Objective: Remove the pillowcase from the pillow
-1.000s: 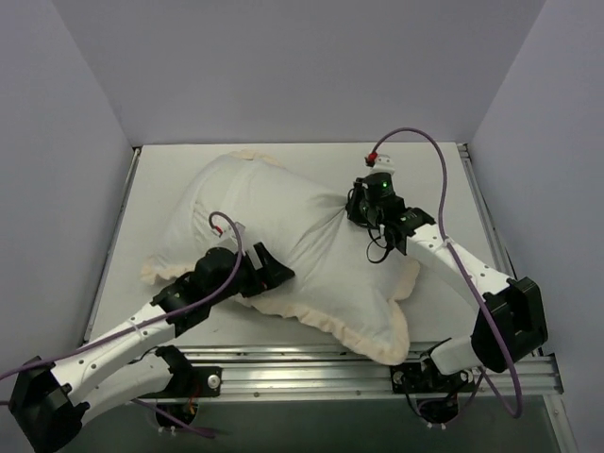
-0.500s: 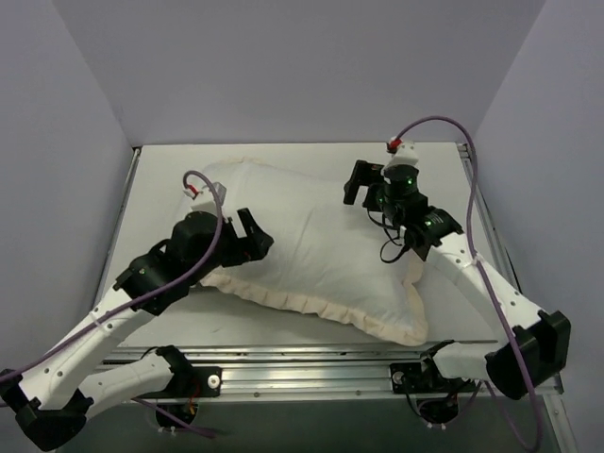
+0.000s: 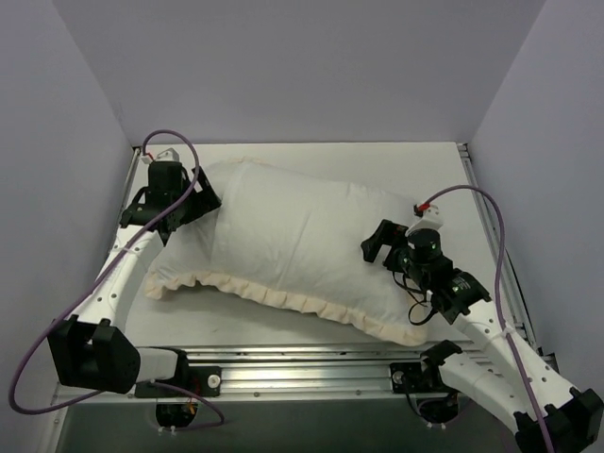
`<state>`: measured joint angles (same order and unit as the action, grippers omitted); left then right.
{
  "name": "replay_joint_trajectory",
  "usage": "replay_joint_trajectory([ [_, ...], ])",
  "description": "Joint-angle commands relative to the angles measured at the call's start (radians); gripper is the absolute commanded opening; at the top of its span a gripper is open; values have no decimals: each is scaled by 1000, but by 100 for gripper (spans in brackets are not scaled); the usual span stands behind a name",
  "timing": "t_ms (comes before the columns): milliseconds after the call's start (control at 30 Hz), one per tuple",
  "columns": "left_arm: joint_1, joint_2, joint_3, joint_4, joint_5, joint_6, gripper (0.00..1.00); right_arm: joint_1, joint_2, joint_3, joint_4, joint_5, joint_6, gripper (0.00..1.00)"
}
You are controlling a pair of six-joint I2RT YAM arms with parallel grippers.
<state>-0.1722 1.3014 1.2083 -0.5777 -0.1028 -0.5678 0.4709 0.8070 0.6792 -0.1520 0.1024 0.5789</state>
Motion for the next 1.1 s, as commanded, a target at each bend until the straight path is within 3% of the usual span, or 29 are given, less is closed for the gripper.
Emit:
replay_joint_trajectory([
  [0, 14, 15, -18, 110, 90, -32, 94, -2, -22, -85, 61, -127, 84, 97],
  [133, 11, -10, -174, 156, 153, -89, 94, -3, 36, -139, 141, -152, 105, 83],
  [167, 8, -42, -211, 165, 163, -98, 94, -2, 56, -138, 182, -145, 95, 65],
  [233, -12, -79, -288, 196, 186, -135, 94, -8, 119, -113, 201, -109, 79, 51],
  [267, -26, -117, -364, 211, 190, -147, 94, -9, 145, -98, 212, -102, 58, 37],
  [367, -110, -175, -491, 269, 199, -202, 94, -34, 251, -18, 227, -21, 4, 15],
  [433, -207, -186, -535, 323, 195, -251, 94, -61, 331, 41, 242, 3, -16, 11],
  [633, -485, -151, -575, 441, 144, -352, 94, -129, 527, 222, 266, 37, -57, 10],
  [867, -590, -134, -440, 366, 112, -342, 94, -130, 589, 416, 200, 37, -114, 20],
  [900, -596, -146, -420, 340, 86, -339, 94, -123, 565, 421, 193, 27, -120, 23],
  [1033, -607, -284, -337, 167, 22, -319, 94, -86, 465, 396, 155, 2, -189, 62],
  [1067, -607, -310, -313, 135, -4, -314, 94, -66, 440, 389, 110, 11, -217, 67],
])
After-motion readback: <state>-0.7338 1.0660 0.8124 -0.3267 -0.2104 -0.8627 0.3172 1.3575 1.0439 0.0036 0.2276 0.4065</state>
